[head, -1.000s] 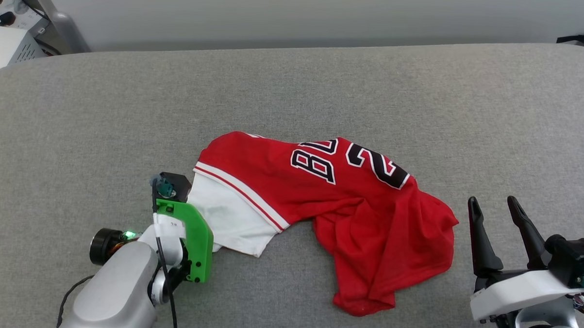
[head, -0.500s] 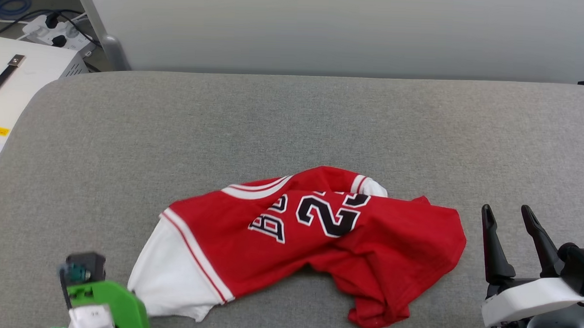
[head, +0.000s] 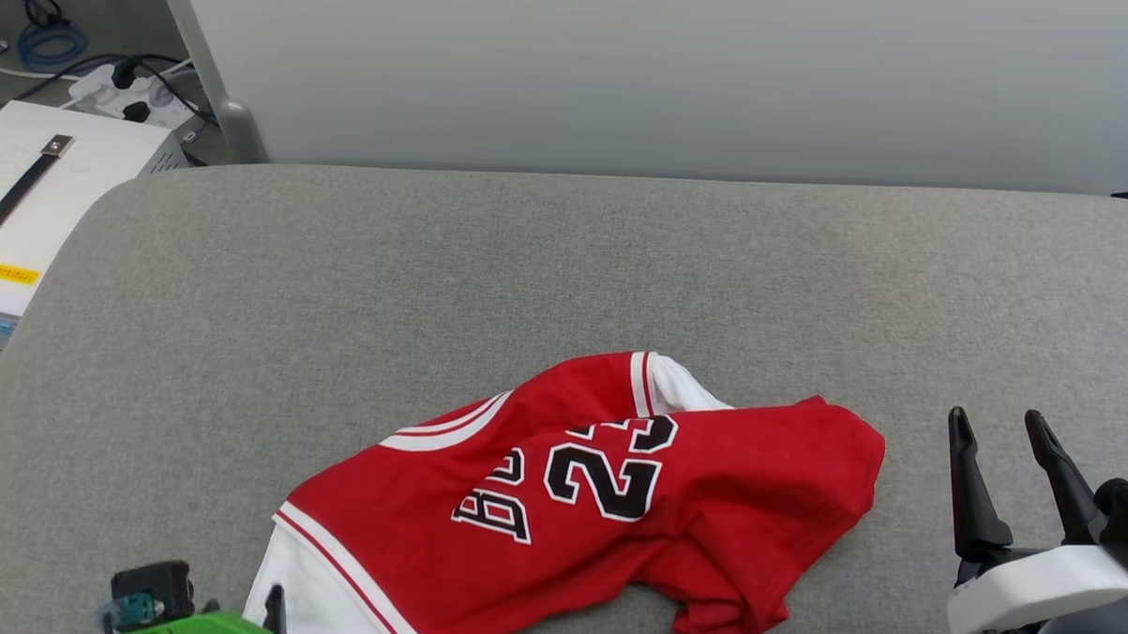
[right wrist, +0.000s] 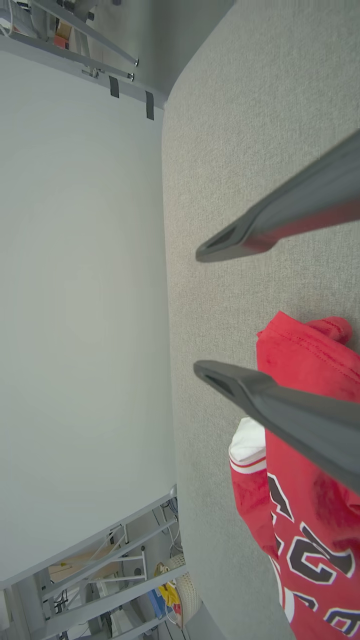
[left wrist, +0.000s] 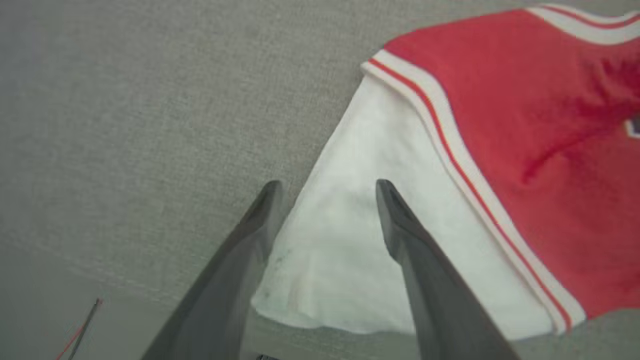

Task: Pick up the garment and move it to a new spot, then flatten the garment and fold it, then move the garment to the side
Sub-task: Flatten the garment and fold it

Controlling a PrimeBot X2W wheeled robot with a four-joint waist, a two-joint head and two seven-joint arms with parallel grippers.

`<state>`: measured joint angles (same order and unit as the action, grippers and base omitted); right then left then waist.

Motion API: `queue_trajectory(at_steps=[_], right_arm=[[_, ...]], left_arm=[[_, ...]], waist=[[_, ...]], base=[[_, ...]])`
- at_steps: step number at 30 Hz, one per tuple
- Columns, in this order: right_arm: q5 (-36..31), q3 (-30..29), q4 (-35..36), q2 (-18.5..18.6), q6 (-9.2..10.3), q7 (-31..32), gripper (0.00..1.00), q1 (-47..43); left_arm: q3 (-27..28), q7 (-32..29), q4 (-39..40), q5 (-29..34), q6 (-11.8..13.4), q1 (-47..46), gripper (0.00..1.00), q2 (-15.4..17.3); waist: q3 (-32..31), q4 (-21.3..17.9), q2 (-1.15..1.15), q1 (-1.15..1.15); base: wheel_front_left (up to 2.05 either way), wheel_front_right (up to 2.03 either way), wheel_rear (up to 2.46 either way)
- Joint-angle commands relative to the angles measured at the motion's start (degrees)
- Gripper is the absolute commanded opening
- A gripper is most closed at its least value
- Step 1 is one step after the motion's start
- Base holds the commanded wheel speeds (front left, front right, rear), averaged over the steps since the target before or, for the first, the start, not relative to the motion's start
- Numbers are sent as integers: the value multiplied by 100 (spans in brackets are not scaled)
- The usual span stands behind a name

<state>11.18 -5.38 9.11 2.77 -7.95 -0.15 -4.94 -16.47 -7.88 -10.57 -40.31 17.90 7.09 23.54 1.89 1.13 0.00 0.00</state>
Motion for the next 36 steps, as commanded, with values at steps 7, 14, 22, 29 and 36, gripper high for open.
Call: queue_trajectory(at_steps=[7, 14, 22, 29, 36], right_arm=[[-11, -167, -77, 10, 46, 143, 100, -58], [188, -305, -773, 50, 46, 781, 100, 119], [886, 306, -1383, 801, 46, 2487, 100, 769], [1300, 819, -1591, 1310, 46, 3295, 100, 1468], [1706, 1565, -2614, 1541, 46, 3775, 100, 1907]], left_arm=[[74, 1249, 242, 542, -133, -602, 100, -49], [-152, 1956, 751, 910, -267, -1118, 100, -314], [-540, 2046, 1133, 1295, -287, -1510, 100, -477], [-763, 2057, 1163, 1406, -321, -1729, 100, -638], [-901, 2118, 983, 1421, -423, -1937, 100, -808]], waist=[[-56, -33, 0, 0], [64, 71, 0, 0], [398, 380, 0, 0], [730, 601, 0, 0], [965, 765, 0, 0]], base=[[0, 0, 0], [0, 0, 0], [0, 0, 0], [0, 0, 0], [0, 0, 0]])
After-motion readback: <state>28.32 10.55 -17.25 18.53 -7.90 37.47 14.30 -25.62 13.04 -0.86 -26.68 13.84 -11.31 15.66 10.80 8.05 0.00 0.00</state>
